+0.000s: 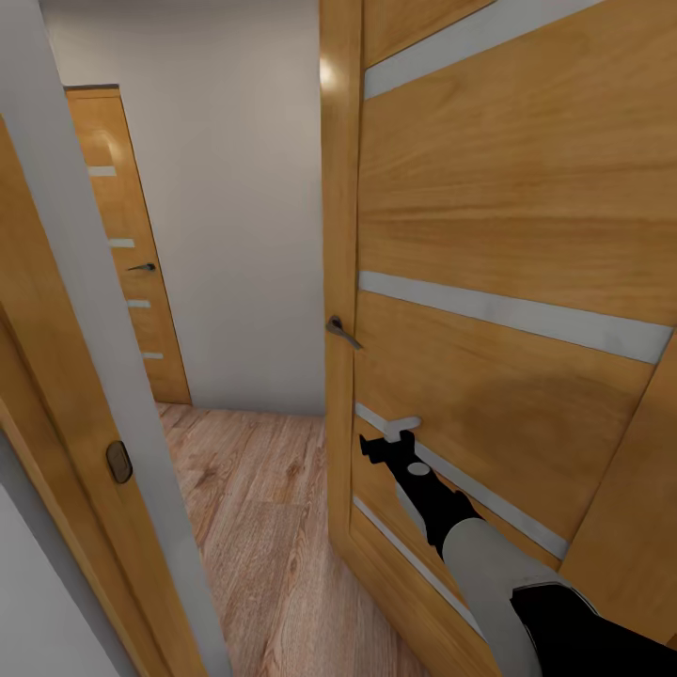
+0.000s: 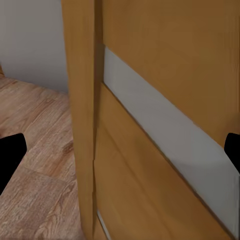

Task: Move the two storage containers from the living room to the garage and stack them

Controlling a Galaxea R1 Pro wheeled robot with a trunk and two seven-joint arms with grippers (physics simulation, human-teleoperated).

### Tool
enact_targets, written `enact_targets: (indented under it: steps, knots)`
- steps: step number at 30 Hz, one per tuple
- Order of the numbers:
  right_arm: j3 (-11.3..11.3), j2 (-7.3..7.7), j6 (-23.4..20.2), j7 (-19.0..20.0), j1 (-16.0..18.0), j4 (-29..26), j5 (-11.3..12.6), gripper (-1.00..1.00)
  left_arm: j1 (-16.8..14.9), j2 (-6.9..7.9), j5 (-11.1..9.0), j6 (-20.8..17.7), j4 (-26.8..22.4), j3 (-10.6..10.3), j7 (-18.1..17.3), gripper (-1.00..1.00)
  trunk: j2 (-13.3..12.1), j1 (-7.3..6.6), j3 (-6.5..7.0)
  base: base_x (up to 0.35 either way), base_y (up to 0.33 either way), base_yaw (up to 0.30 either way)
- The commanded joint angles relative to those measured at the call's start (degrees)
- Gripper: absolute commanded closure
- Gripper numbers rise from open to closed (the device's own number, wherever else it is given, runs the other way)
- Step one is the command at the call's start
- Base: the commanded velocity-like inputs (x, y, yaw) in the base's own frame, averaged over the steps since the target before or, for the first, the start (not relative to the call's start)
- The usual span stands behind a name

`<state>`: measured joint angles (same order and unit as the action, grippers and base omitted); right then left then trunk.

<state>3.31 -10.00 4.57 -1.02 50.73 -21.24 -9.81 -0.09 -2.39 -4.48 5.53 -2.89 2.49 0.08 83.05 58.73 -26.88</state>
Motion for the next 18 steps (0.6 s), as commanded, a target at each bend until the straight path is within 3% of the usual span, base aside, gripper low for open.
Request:
enact_targets:
  steps: [1,2,7,18]
  knots:
    - [-0.1,0.00,0.1,-0.4,0.1,0.0,-1.5,-1.00,0.0,-0.01,-0.4,0.1,0.0,0.2,0.0,-1.00,0.0,0.00,-0.04,0.000,0.000,0.000]
    - [-0.2,0.00,0.1,-0.5,0.1,0.3,-2.7,-1.00,0.0,0.01,-0.4,0.2,0.0,0.2,0.0,-1.00,0.0,0.00,-0.04,0.000,0.000,0.000]
    - [-0.4,0.00,-0.2,-0.7,0.1,0.8,-3.9,-1.00,0.0,0.02,-0.4,0.2,0.0,0.2,0.0,-1.00,0.0,0.00,-0.04,0.000,0.000,0.000]
    - [-0.4,0.00,2.0,-1.1,0.1,1.0,-3.9,-1.00,0.0,0.10,-0.4,0.2,0.0,0.2,0.0,-1.00,0.0,0.00,-0.04,0.000,0.000,0.000]
